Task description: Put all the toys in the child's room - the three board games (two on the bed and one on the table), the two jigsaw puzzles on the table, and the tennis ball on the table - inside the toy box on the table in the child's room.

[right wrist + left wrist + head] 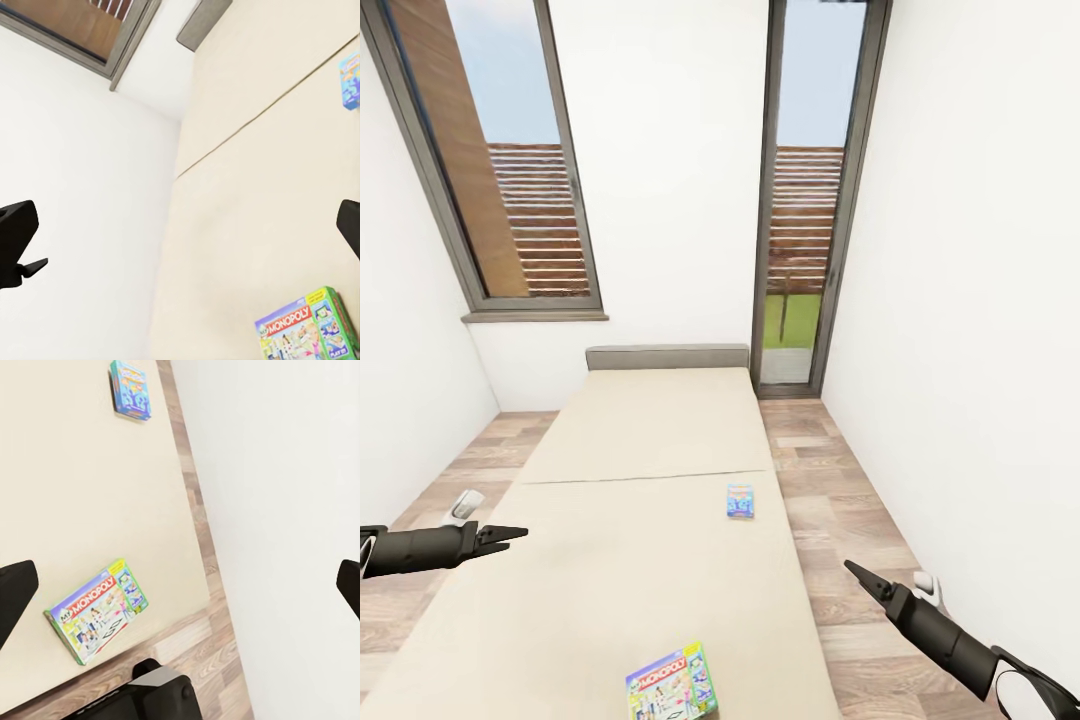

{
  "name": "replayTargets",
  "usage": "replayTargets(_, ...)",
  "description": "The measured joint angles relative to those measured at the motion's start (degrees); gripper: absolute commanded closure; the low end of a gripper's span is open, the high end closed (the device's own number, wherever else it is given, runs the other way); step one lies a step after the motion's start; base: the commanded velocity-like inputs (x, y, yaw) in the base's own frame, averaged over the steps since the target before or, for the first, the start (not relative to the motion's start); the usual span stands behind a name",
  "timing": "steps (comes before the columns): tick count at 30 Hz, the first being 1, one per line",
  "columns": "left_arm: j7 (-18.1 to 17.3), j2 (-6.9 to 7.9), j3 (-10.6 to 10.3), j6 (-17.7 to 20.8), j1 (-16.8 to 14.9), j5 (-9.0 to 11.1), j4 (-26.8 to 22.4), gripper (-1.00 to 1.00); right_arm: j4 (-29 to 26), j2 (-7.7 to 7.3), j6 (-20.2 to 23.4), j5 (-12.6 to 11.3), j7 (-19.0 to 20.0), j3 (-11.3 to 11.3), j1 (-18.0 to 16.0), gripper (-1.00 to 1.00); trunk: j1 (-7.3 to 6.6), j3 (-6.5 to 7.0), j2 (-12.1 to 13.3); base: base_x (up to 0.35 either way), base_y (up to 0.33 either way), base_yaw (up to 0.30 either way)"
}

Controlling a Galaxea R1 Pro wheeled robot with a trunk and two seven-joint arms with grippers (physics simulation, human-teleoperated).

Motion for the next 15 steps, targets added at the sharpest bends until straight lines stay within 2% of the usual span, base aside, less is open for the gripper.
replayTargets(9, -0.01, -0.14, -0.01, 0.0, 0.0, -0.02, 0.03, -1.0, 0.07, 0.03, -0.08, 0.08, -0.1, 0.13, -0.03, -1.0, 0.0, 0.0, 0.0, 0.0, -0.142, 0.0)
replayTargets(15, -0.03, -0.17, 0.0, 0.0, 0.0, -0.06, 0.01, -1.0, 0.08, 0.03, -0.07, 0.09, -0.32, 0.29, -0.04, -1.0, 0.0, 0.0, 0.0, 0.0, -0.055, 0.0)
